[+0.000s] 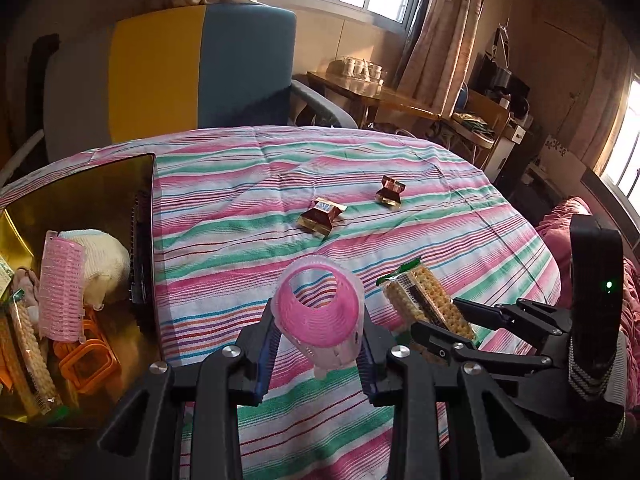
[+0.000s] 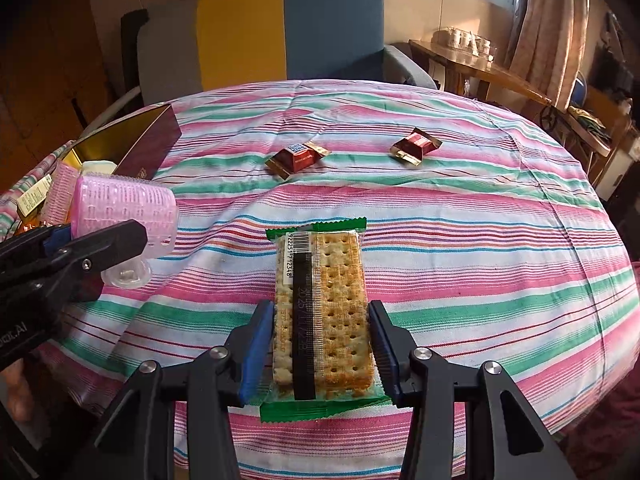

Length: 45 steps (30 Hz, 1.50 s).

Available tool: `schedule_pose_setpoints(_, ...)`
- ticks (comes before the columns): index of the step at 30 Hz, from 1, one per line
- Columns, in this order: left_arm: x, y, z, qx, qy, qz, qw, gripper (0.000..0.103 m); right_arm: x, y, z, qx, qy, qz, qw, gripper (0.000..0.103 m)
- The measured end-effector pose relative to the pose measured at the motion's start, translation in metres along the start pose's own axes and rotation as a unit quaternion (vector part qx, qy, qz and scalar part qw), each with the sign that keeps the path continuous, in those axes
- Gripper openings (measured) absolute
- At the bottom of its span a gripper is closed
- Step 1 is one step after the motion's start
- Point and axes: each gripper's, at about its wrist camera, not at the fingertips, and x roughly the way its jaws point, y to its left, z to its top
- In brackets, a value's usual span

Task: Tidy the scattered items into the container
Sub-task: 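Carry the roller with left tool while right tool carries the crackers over the tray, then lower both tools into the tray and open them to release roller and crackers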

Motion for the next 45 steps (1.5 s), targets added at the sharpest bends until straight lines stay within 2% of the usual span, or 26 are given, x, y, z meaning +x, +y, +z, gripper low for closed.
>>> schedule_pose_setpoints(12, -0.034, 0.019, -0.001, -0.026, -0.035, 0.027, 0.9987, 0.034, -0.017, 0.033, 0.02, -0.015, -0.025, 0.038, 0.999, 0.048)
schedule_pose_setpoints(20, -0.066, 0.049, -0.005, -0.066, -0.066, 0.056, 0.994, 0.034, -0.027, 0.071, 0.033, -0.047, -0.042, 0.069, 0.996, 0.048)
schedule_pose_setpoints(28, -0.1, 0.093, -0.017, -0.119, -0.093, 0.102, 0.9833, 0.034, -0.035, 0.119, 0.042, -0.085, -0.052, 0.109, 0.989, 0.048)
schedule_pose_setpoints(35, -0.123, 0.132, -0.029, -0.161, -0.111, 0.145, 0.9698, 0.034, -0.036, 0.16, 0.049, -0.117, -0.056, 0.139, 0.982, 0.048)
schedule_pose_setpoints(40, -0.129, 0.152, -0.031, -0.175, -0.118, 0.168, 0.963, 0.034, -0.034, 0.187, 0.057, -0.136, -0.06, 0.155, 0.977, 0.048)
schedule_pose_setpoints(45, -0.125, 0.167, -0.028, -0.175, -0.121, 0.183, 0.9598, 0.034, -0.032, 0.214, 0.066, -0.155, -0.064, 0.171, 0.971, 0.048)
